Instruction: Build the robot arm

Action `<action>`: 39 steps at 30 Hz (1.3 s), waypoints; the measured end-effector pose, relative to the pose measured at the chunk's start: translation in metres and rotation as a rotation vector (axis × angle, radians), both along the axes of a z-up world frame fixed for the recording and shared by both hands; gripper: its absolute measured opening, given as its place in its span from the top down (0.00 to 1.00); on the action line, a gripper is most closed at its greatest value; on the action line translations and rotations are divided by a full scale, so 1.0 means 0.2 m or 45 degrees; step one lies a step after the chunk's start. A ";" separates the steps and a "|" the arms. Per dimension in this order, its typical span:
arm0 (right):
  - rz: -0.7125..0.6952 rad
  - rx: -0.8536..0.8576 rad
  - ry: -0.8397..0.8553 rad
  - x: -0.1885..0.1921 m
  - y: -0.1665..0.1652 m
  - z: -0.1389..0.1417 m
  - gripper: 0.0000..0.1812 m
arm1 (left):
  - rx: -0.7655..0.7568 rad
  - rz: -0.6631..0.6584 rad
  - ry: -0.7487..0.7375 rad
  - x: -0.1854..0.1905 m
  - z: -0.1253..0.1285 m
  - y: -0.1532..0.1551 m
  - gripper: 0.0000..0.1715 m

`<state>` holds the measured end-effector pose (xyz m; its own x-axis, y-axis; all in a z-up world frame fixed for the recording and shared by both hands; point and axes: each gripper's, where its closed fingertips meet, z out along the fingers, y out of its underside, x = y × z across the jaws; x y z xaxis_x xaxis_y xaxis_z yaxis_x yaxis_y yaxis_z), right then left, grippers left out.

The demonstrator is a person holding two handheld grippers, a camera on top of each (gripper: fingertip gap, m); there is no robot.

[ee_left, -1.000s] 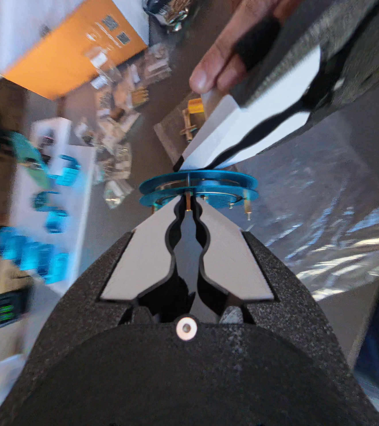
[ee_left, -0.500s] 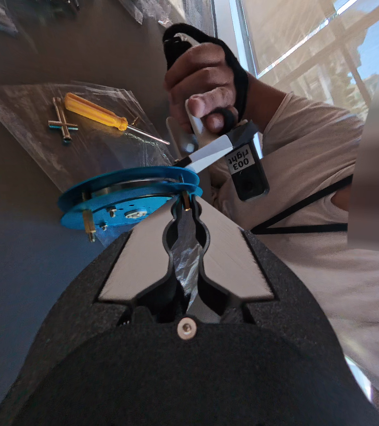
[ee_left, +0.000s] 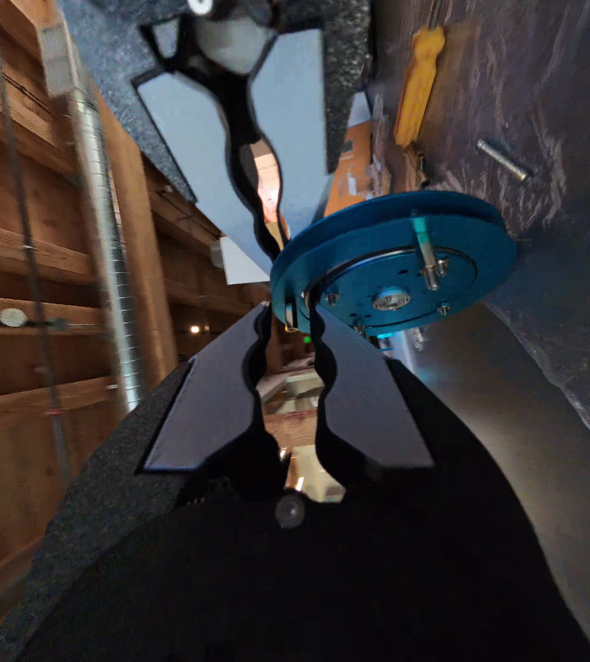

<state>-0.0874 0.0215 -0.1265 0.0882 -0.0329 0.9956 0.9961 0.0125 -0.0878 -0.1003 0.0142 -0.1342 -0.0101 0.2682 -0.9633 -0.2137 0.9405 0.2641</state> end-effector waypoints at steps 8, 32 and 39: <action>-0.014 0.002 -0.009 -0.01 0.00 0.00 0.99 | 0.059 0.210 -0.175 0.00 0.04 0.05 0.98; -0.022 0.021 -0.067 0.02 0.00 0.00 0.99 | -2.492 0.288 1.414 -0.05 -0.05 -0.12 0.97; -0.035 -0.008 -0.042 0.02 0.02 -0.01 0.99 | -1.044 0.144 0.494 -0.02 -0.01 0.01 0.85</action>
<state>-0.0834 0.0249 -0.1294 0.0545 -0.0285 0.9981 0.9984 -0.0152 -0.0549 -0.1052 0.0154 -0.1361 -0.3577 -0.5210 -0.7750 -0.3515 0.8440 -0.4051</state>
